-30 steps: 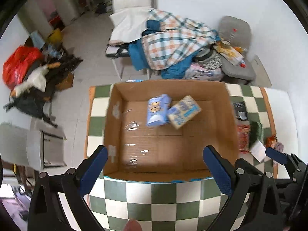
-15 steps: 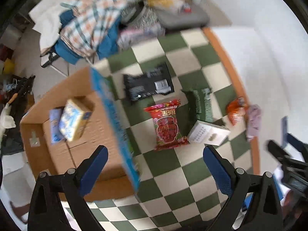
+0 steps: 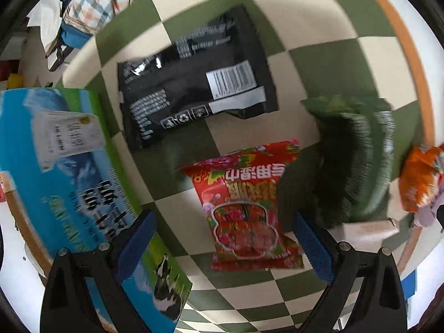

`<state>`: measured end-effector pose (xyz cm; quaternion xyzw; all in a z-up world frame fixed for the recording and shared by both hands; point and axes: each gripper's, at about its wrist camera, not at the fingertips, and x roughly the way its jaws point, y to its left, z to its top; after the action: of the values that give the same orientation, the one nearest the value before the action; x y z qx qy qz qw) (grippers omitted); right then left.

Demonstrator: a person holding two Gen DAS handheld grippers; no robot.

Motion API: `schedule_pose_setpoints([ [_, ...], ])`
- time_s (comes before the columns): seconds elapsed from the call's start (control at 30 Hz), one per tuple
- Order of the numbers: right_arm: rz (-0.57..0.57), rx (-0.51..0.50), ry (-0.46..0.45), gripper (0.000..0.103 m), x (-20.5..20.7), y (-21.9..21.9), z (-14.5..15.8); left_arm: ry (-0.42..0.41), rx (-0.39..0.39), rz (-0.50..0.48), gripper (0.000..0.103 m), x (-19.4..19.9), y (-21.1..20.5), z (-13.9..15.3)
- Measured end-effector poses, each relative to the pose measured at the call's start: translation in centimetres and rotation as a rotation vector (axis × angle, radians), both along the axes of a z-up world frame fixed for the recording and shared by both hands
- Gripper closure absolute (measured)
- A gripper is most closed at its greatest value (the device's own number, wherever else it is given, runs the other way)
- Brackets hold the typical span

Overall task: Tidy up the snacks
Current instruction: 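Grasp the red snack bag with the left gripper while the right grasps the lavender cloth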

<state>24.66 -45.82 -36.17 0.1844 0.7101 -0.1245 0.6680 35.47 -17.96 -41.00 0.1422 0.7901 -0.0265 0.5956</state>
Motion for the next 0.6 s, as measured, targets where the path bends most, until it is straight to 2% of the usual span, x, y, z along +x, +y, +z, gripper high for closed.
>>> schedule_pose_setpoints([
  [0.1,-0.005,0.013,0.028,0.011,0.2,-0.2,-1.9,0.028,-0.002,0.011,0.003,0.0,0.1,-1.2],
  [0.13,-0.009,0.018,0.035,0.013,0.2,-0.3,-2.4,0.033,-0.007,0.02,0.009,0.0,0.2,-1.5],
  [0.17,-0.015,0.023,0.041,0.014,0.2,-0.4,-2.8,0.039,-0.019,0.028,0.029,-0.2,0.3,-1.8],
  [0.2,-0.02,0.03,0.046,0.018,0.3,-0.6,-3.2,0.045,-0.043,0.043,0.035,-0.2,0.4,-1.8],
  [0.23,-0.023,0.04,0.051,0.022,0.4,-0.6,-3.7,0.049,-0.072,0.067,0.051,-0.3,0.6,-1.7],
  [0.27,-0.025,0.048,0.056,0.026,0.4,-0.6,-4.0,0.054,-0.088,0.082,0.057,-0.4,0.6,-1.5],
  [0.33,-0.032,0.06,0.072,0.056,0.4,-0.7,-4.8,0.016,-0.053,0.051,0.059,-0.7,0.4,-0.8],
  [0.4,-0.043,0.061,0.065,0.056,0.3,-0.7,-4.9,-0.021,-0.033,0.036,0.059,-1.0,0.3,0.0],
  [0.6,-0.054,0.062,0.023,0.058,-0.5,-0.8,-3.4,-0.095,-0.079,0.069,0.06,-2.1,1.3,3.9],
])
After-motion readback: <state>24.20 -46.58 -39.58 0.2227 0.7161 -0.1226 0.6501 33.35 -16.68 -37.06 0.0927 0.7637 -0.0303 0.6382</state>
